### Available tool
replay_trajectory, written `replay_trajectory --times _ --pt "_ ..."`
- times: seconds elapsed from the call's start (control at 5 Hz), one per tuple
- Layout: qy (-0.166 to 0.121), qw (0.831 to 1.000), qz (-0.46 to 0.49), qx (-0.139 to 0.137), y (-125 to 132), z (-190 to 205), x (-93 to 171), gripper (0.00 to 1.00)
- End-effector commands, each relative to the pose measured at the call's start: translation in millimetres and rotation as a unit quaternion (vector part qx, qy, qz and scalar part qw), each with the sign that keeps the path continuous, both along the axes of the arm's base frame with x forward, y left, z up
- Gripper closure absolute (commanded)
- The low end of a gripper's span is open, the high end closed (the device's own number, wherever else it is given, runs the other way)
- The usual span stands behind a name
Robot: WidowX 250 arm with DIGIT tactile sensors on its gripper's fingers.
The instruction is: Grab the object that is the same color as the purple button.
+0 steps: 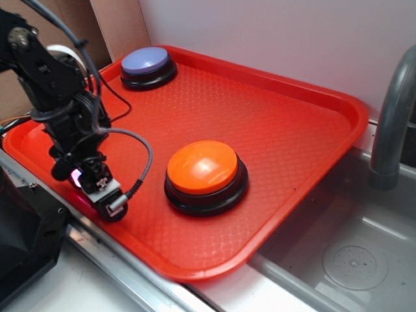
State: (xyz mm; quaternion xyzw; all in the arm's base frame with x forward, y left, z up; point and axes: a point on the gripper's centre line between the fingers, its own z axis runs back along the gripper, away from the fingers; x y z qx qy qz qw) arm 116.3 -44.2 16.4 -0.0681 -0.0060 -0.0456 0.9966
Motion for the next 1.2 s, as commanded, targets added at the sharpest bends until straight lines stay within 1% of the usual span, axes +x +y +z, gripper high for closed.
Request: replay_trajectory --times 0.0,0.2,0.4,0.6,0.8,1.0 --pt "0.017 1.0 -0.007 0.001 -10.5 -10.5 5.8 0.26" --pt "0.024 1.0 -0.019 -0.003 -13.7 4.2 9.7 1.0" --pt "0.033 0.999 -0.039 0.006 -15.9 32.1 17.9 1.0" --pt "0.018 0.997 -0.068 0.014 -21.9 82.2 32.1 1.0" --pt "0.007 0.998 -0.057 0.018 -17.0 132.6 37.0 1.0" --pt "-0.008 1.0 -0.024 0.018 3.6 156.4 39.3 1.0"
